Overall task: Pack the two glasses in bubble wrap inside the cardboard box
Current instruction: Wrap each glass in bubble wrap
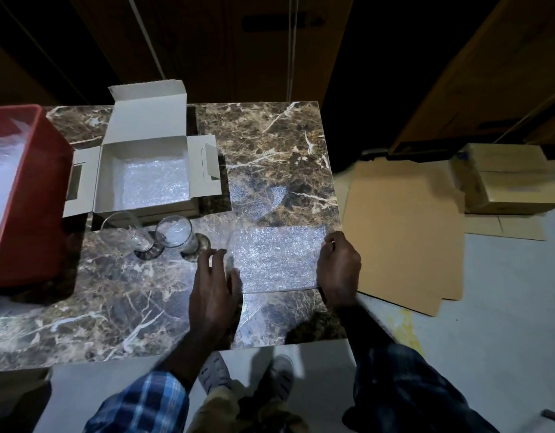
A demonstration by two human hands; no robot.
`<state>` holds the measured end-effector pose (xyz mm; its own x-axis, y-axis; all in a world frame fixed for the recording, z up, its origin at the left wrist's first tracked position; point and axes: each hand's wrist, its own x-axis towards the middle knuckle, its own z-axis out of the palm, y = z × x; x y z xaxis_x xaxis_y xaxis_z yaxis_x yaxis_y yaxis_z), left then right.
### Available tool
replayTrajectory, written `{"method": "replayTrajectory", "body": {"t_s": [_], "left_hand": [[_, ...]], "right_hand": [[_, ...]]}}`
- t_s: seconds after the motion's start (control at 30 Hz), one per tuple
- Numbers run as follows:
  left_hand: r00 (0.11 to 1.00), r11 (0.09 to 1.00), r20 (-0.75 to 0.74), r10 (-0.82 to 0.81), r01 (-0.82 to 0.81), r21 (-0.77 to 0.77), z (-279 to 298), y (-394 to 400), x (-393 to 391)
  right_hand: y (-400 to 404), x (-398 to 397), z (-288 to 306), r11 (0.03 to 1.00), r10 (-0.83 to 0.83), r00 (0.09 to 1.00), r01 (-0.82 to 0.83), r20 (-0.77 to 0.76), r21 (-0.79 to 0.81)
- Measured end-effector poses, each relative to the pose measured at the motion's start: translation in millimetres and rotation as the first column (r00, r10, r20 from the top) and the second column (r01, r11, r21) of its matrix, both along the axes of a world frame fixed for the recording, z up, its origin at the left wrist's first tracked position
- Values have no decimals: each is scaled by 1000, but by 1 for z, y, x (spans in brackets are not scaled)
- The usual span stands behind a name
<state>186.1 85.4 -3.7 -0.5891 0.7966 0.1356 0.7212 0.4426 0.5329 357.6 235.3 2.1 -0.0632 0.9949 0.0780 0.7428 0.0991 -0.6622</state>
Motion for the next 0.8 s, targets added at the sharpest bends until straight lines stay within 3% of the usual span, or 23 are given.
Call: {"method": "replayTrajectory", "body": {"t_s": [0.27,0.4,0.5,0.6,0.8], "left_hand": [[997,997,-75,12,-17,-72,-10,-9,4],[971,994,-230,-60,38,-98,-2,-7,12],[946,975,-235,-223,214,-63,-3,9,14],[936,954,-192,-294,274,-126,-14,31,5],[879,876,-165,-447,394,-277,-40,41,-20]], "right_hand": [[-1,2,-12,998,36,999,-36,-7,57],[-9,-9,-9,967,124,942,-186,313,174],[-28,-31,-10,930,305,876,-358,373,80],[-39,-49,-32,837,486,769,-547,416,32],[-42,-52,-54,797,566,705,-601,428,-62]]}}
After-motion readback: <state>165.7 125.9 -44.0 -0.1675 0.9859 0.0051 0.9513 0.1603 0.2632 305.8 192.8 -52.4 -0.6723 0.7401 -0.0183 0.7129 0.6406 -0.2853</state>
